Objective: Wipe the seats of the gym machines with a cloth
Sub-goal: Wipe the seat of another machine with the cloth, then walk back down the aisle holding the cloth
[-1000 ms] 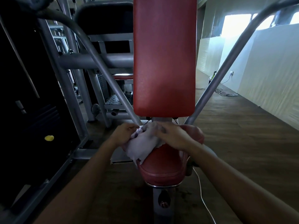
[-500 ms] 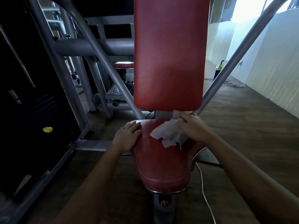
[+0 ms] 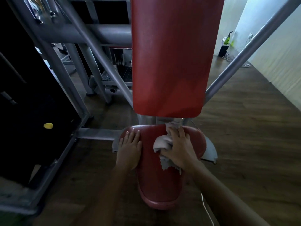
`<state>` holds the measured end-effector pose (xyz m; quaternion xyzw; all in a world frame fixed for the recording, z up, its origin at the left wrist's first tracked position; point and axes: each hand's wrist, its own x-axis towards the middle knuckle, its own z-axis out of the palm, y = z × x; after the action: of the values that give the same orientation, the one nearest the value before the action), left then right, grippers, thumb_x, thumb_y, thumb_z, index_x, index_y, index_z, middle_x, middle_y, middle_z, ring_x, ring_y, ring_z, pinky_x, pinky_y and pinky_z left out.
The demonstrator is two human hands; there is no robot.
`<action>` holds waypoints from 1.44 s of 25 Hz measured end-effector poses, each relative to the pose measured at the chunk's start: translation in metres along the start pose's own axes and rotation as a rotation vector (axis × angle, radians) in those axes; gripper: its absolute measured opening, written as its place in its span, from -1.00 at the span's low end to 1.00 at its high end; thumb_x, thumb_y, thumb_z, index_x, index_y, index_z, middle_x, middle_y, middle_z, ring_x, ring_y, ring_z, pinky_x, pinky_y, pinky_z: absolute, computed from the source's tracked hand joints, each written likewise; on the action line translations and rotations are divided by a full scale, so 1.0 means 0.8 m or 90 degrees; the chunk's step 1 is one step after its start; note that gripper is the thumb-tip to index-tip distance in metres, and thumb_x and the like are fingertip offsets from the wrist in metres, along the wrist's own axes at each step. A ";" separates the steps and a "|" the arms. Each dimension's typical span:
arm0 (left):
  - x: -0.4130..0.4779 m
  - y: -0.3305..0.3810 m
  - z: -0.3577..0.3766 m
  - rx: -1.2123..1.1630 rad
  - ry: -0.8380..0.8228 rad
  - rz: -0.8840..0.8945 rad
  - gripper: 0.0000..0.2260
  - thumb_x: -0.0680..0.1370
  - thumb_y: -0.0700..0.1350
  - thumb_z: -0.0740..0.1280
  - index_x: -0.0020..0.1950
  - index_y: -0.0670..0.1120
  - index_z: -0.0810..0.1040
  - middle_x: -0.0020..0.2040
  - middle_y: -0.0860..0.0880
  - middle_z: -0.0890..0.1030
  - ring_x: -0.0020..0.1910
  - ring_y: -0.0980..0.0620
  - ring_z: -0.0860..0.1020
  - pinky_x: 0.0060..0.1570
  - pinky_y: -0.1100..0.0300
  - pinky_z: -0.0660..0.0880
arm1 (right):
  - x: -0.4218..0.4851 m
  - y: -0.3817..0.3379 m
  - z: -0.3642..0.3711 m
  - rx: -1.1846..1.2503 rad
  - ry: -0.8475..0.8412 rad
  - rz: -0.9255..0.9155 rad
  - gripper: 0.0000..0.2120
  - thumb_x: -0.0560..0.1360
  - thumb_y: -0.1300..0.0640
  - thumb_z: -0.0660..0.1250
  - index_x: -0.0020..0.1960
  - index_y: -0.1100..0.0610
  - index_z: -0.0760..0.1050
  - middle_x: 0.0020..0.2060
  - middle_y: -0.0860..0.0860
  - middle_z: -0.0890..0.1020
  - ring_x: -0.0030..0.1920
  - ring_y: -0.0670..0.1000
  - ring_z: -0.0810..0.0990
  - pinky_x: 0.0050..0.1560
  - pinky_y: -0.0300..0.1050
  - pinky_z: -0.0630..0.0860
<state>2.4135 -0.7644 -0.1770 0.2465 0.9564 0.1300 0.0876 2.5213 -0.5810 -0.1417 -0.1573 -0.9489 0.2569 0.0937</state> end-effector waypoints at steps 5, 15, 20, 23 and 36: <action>-0.020 0.024 -0.038 0.038 -0.081 -0.018 -0.50 0.73 0.04 -0.07 0.64 -0.05 -0.06 0.65 -0.10 -0.08 0.62 -0.13 -0.06 0.56 -0.04 -0.06 | -0.022 -0.008 -0.028 -0.016 -0.083 0.047 -0.38 0.42 0.00 0.46 0.44 0.06 0.39 0.42 0.04 0.31 0.17 0.08 0.43 0.13 -0.10 0.42; -0.067 0.112 -0.255 -0.207 -0.094 -0.120 -0.79 0.64 -0.07 0.24 0.16 -0.11 0.59 0.02 -0.06 0.65 -0.03 -0.05 0.62 -0.04 0.05 0.54 | -0.009 -0.088 -0.263 0.042 -0.153 0.175 -0.73 0.41 -0.15 0.43 -0.17 0.05 0.56 -0.30 -0.06 0.66 -0.26 -0.08 0.64 -0.21 -0.08 0.61; -0.107 0.151 -0.362 -0.222 -0.077 -0.082 -0.81 0.61 0.05 0.23 -0.06 -0.02 0.55 -0.20 -0.02 0.64 -0.22 0.01 0.61 -0.16 0.03 0.56 | -0.042 -0.136 -0.368 0.006 -0.114 0.189 -0.72 0.40 -0.23 0.40 -0.17 -0.03 0.54 -0.28 -0.10 0.63 -0.28 -0.13 0.61 -0.25 -0.10 0.59; -0.117 0.177 -0.415 -0.208 -0.070 -0.059 -0.78 0.61 0.12 0.25 -0.09 0.02 0.55 -0.18 0.01 0.65 -0.18 0.04 0.61 -0.10 0.02 0.54 | -0.058 -0.168 -0.423 0.012 -0.063 0.182 -0.69 0.41 -0.27 0.40 -0.22 -0.04 0.48 -0.27 -0.10 0.59 -0.28 -0.14 0.57 -0.33 -0.21 0.41; -0.146 0.385 -0.495 -0.169 -0.042 -0.032 -0.75 0.59 0.17 0.29 -0.14 0.04 0.57 -0.19 0.08 0.63 -0.14 0.04 0.60 -0.02 0.00 0.58 | -0.097 -0.074 -0.641 -0.028 -0.058 0.167 -0.30 0.20 -0.61 0.17 -0.18 0.01 0.55 -0.28 -0.10 0.62 -0.24 -0.12 0.57 -0.23 -0.08 0.49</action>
<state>2.5611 -0.6436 0.3011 0.2130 0.9332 0.2452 0.1540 2.7114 -0.4214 0.3174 -0.2702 -0.9288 0.2532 0.0124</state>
